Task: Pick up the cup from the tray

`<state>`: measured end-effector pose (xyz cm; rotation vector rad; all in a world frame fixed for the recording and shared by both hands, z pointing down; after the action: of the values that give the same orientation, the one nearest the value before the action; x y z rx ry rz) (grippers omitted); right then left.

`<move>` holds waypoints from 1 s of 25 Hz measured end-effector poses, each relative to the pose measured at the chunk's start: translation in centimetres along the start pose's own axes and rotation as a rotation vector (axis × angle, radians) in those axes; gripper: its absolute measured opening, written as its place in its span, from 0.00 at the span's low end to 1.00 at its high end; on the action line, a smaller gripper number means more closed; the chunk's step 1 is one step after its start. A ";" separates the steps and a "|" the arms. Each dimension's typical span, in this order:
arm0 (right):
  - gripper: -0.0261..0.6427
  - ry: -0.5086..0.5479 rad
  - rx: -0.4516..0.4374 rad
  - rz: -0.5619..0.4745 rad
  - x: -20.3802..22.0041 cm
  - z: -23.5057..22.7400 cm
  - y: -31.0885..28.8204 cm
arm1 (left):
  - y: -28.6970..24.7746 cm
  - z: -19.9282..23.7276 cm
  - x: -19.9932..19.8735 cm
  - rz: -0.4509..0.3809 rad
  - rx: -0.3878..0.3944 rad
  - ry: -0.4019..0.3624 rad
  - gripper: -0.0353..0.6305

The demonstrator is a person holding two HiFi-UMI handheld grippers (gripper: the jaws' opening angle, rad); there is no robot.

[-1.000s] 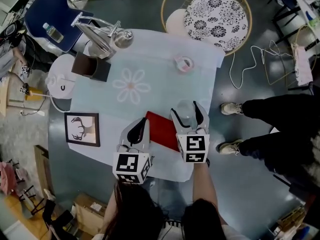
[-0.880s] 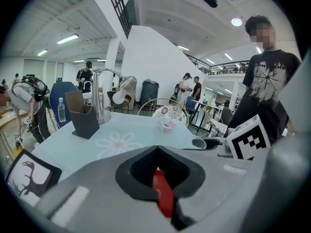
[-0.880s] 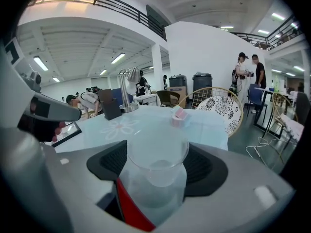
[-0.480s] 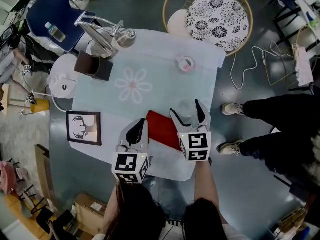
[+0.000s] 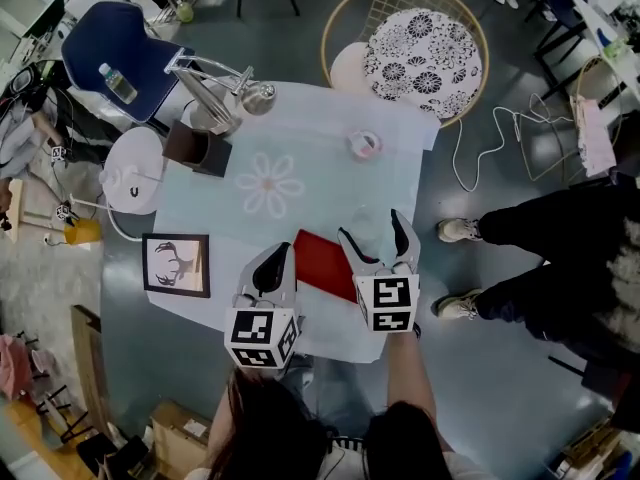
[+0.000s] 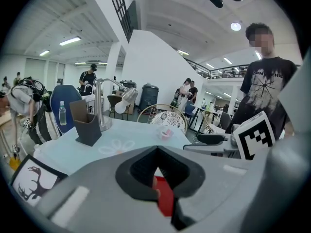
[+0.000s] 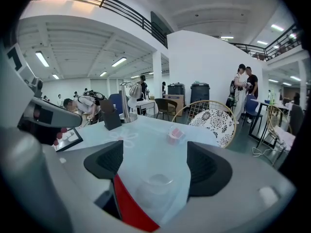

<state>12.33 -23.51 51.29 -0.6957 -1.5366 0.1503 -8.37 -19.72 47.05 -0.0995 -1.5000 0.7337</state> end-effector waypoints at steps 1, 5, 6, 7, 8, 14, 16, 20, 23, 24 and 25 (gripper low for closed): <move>0.66 0.000 -0.001 -0.003 -0.3 0.2 0.5 | 0.3 -0.1 -0.3 -0.004 0.003 -0.001 0.05; 0.66 -0.019 -0.003 -0.039 -2.0 0.5 2.0 | 1.0 -0.6 -1.6 -0.026 0.022 -0.019 0.05; 0.66 -0.022 0.002 -0.049 -2.4 0.6 2.4 | 1.2 -0.8 -1.9 -0.033 0.028 -0.026 0.05; 0.66 -0.021 0.011 -0.058 -2.8 0.8 2.8 | 1.4 -0.9 -2.3 -0.040 0.032 -0.032 0.05; 0.65 -0.019 0.021 -0.068 -3.2 0.9 3.3 | 1.7 -1.1 -2.7 -0.047 0.036 -0.037 0.05; 0.49 -0.012 0.029 -0.114 -5.3 2.2 6.4 | 3.6 -1.8 -4.7 -0.095 0.056 -0.040 0.05; 0.43 -0.003 0.035 -0.122 -5.8 2.7 7.3 | 4.1 -2.0 -5.2 -0.108 0.064 -0.049 0.05; 0.15 0.005 0.068 -0.155 -6.9 3.6 9.3 | 5.3 -2.5 -6.1 -0.140 0.085 -0.059 0.05; 0.07 0.013 0.092 -0.182 -7.5 4.7 10.7 | 6.4 -2.9 -6.6 -0.157 0.100 -0.067 0.05; 0.07 0.019 0.093 -0.185 -7.7 5.1 11.0 | 6.8 -2.9 -6.8 -0.163 0.104 -0.070 0.05; 0.07 0.025 0.094 -0.186 -7.8 5.5 11.4 | 7.2 -2.9 -6.9 -0.168 0.108 -0.073 0.05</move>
<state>10.39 -16.57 38.31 -0.4761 -1.5519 0.0729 -7.71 -16.44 37.22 0.1349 -1.5140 0.6864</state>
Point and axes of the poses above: the fingertips, and each gripper's own axes: y backward along the fingers, z to its left, x out of its underside, the point moved 10 cm from there along y, backward along the fingers, and after that the axes turned 6 degrees about -y, right-handed, at the moved point
